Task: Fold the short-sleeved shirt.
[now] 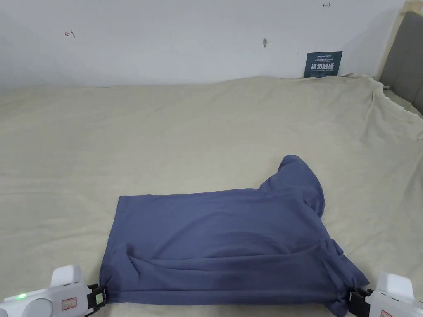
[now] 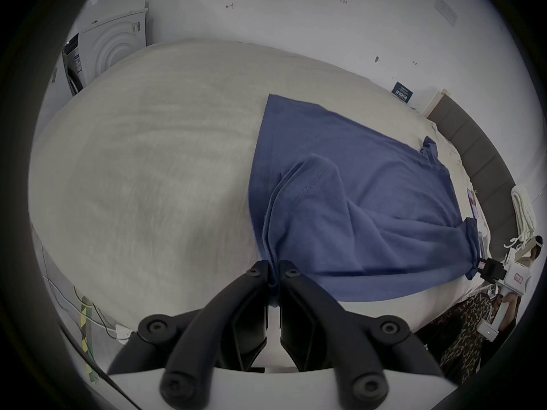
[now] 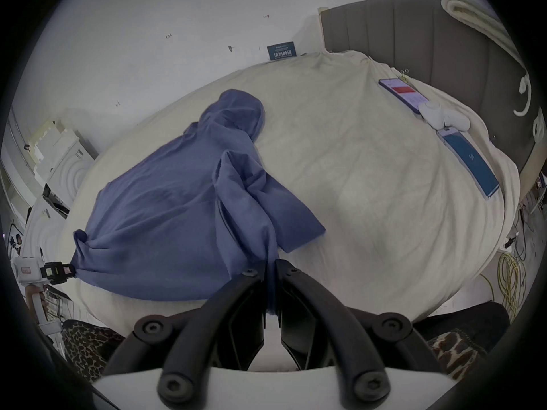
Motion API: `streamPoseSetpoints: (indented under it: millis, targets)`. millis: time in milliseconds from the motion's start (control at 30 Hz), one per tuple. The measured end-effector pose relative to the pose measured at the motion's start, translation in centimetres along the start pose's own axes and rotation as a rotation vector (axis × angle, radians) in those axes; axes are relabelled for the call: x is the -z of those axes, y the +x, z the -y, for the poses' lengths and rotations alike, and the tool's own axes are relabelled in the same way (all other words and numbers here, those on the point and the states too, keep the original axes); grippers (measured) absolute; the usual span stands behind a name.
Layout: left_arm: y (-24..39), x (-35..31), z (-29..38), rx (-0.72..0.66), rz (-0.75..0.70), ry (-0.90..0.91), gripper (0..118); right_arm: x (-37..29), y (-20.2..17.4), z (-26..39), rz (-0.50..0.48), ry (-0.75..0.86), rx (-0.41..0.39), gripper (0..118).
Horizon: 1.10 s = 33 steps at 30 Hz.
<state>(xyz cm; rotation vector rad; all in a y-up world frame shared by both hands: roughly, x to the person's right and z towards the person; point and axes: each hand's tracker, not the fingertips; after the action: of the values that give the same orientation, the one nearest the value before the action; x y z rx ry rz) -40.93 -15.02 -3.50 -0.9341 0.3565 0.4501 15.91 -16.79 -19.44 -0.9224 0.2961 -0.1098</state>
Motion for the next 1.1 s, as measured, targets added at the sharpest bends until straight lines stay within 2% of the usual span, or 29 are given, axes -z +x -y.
streamPoseSetpoints:
  millis: [367,433,467,500,533,567,600,767,900,1000,1100]
  targets:
    - [0.7,0.9,1.0,-0.038,-0.041,-0.003,4,1.2,-0.9,0.3,0.055,-0.03,-0.025,6]
    - [1.1,0.2,0.7,-0.065,-0.033,-0.008,21,0.3,-1.6,-0.6,0.07,-0.037,-0.038,16]
    - [1.4,-0.5,0.4,-0.079,-0.033,-0.002,35,-0.4,-1.9,-1.1,0.078,-0.014,-0.054,30]
    - [1.7,-1.2,0.2,-0.088,-0.022,0.02,64,-1.4,-2.4,-1.8,0.072,0.035,-0.072,58]
    - [2.3,-2.3,-0.2,-0.088,-0.018,0.064,82,-2.4,-2.9,-2.6,0.059,0.076,-0.083,75]
    - [2.9,-3.4,-0.5,-0.078,-0.018,0.113,93,-3.6,-3.5,-3.5,0.045,0.121,-0.095,81]
    - [3.6,-4.5,-1.0,-0.064,-0.017,0.158,97,-4.8,-4.3,-4.4,0.037,0.166,-0.109,81]
    - [7.3,-9.7,-3.7,0.043,-0.024,0.381,97,-10.0,-8.0,-8.3,-0.005,0.388,-0.176,81]
    - [10.3,-12.4,-4.5,0.116,-0.087,0.555,94,-12.3,-10.3,-9.3,-0.035,0.503,-0.2,81]
    - [11.2,-12.5,-4.5,0.168,-0.099,0.652,73,-12.9,-11.6,-9.5,-0.012,0.551,-0.235,79]
    - [11.8,-12.9,-4.1,0.175,-0.074,0.706,51,-13.3,-12.5,-9.2,-0.014,0.59,-0.258,73]
